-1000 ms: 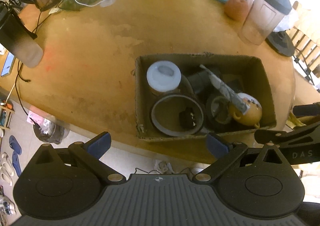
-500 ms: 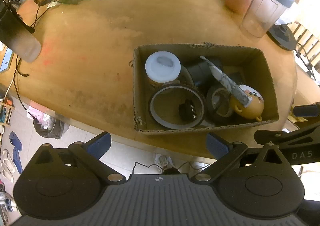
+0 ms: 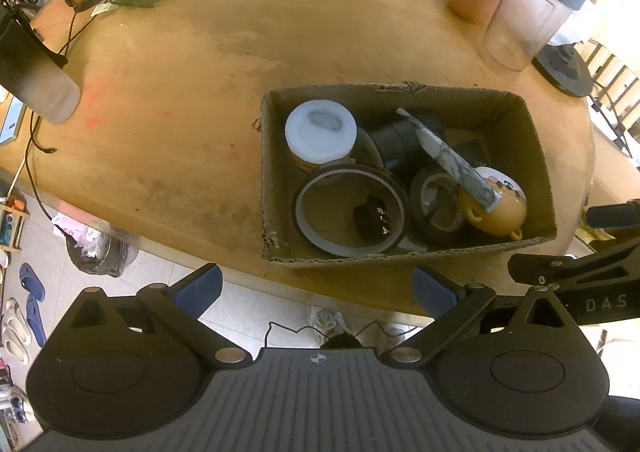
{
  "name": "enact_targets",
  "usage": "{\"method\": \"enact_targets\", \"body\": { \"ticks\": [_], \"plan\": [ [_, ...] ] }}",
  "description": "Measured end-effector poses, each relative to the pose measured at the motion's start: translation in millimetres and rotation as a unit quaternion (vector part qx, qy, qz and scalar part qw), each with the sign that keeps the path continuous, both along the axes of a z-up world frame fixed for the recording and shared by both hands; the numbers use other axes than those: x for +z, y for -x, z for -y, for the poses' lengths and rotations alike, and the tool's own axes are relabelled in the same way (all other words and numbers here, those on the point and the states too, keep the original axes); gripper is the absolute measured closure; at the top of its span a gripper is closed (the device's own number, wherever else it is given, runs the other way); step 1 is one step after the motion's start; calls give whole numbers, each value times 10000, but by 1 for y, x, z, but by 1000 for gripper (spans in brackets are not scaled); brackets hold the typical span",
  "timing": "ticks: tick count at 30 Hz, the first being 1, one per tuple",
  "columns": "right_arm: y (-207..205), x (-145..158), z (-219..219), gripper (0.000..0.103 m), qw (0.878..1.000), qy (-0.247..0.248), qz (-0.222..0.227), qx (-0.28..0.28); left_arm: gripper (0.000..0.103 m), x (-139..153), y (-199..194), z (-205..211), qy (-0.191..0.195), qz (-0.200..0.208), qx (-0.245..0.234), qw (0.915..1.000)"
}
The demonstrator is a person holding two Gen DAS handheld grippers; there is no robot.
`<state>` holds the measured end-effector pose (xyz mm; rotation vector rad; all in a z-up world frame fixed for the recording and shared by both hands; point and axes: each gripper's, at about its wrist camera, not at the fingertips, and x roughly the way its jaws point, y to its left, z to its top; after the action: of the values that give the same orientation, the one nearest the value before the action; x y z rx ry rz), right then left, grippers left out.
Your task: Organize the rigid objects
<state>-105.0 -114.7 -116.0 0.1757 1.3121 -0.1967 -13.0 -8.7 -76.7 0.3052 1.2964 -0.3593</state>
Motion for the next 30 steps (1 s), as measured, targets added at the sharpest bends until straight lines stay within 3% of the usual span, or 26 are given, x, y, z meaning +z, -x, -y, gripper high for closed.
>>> {"method": "enact_targets", "body": {
  "ticks": [30],
  "plan": [
    [-2, -1, 2, 0, 10000, -20, 5, 1, 0, -2, 1, -1, -12, -50, 61, 10000]
  ]
}}
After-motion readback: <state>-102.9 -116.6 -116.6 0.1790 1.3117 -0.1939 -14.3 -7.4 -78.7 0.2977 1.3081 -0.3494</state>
